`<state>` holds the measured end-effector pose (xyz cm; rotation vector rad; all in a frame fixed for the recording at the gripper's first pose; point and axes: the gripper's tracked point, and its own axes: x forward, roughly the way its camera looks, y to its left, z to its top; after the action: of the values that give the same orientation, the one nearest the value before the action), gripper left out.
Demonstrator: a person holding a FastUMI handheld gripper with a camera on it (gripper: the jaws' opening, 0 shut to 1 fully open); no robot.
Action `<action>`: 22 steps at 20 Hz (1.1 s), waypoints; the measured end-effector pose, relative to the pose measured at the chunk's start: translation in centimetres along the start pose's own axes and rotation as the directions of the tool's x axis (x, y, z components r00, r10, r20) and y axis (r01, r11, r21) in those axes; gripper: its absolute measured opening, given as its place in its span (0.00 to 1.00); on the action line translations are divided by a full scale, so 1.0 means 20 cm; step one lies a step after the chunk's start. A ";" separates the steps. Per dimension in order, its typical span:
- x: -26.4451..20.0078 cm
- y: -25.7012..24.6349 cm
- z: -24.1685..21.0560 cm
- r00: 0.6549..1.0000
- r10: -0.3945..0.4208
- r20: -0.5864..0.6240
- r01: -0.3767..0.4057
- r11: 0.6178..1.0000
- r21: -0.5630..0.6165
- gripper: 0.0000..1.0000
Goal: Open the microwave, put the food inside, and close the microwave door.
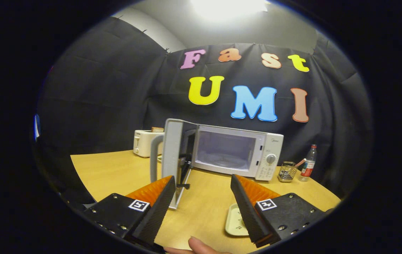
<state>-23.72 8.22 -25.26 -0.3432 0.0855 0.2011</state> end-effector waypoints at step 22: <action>0.06 -0.50 -0.73 0.895 0.069 -0.442 0.037 0.973 0.227 0.68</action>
<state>-21.09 -5.66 -35.85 -0.1509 0.5658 0.1232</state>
